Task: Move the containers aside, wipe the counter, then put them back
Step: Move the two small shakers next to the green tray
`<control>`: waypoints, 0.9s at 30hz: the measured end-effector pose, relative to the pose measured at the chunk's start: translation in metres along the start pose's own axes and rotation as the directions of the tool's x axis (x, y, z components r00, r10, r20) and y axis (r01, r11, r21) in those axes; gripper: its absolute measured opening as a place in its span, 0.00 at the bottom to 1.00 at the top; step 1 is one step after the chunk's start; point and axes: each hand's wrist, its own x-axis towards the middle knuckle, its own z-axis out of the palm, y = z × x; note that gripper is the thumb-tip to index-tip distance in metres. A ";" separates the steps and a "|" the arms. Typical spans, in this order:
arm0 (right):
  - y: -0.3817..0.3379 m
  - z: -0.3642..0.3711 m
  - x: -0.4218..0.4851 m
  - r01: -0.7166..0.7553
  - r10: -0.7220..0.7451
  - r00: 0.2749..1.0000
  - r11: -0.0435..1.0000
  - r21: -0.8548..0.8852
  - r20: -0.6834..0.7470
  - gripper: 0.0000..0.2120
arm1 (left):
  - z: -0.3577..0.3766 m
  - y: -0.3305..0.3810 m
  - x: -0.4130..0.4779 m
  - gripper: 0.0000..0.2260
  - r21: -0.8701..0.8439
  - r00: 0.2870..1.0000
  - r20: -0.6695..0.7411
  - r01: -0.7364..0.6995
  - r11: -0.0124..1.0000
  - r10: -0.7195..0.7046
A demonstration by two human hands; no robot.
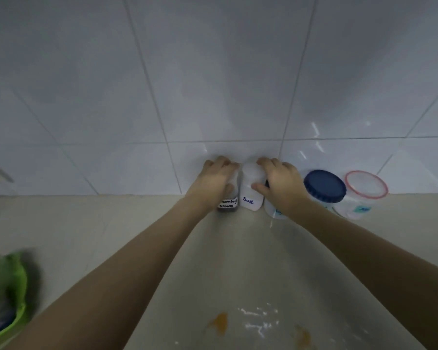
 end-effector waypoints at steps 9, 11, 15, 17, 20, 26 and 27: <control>-0.016 -0.003 -0.002 -0.103 0.101 0.995 0.953 0.284 0.021 0.23 | -0.015 -0.009 -0.016 0.20 -0.099 0.996 0.027 0.092 0.991 -0.089; -0.025 -0.004 -0.003 -0.103 0.083 0.994 0.931 0.349 0.072 0.24 | -0.027 -0.023 -0.037 0.20 -0.125 0.986 0.017 0.167 0.978 -0.166; -0.058 0.000 -0.001 -0.075 0.005 0.987 0.902 0.424 0.163 0.26 | -0.056 -0.067 -0.087 0.21 -0.091 0.949 0.008 0.316 0.945 -0.316; -0.082 0.005 0.003 -0.036 -0.051 0.980 0.903 0.427 0.191 0.25 | -0.071 -0.088 -0.112 0.21 -0.045 0.930 0.009 0.367 0.929 -0.367; -0.127 0.015 0.009 0.015 -0.131 0.969 0.876 0.482 0.208 0.24 | -0.093 -0.116 -0.151 0.22 0.026 0.902 0.031 0.430 0.902 -0.431; -0.236 0.039 0.020 0.119 -0.318 0.916 0.796 0.594 0.243 0.25 | -0.128 -0.165 -0.220 0.22 0.087 0.846 0.027 0.529 0.844 -0.533; -0.253 0.044 0.021 0.134 -0.343 0.907 0.784 0.606 0.243 0.25 | -0.133 -0.173 -0.229 0.23 0.096 0.836 0.020 0.545 0.833 -0.549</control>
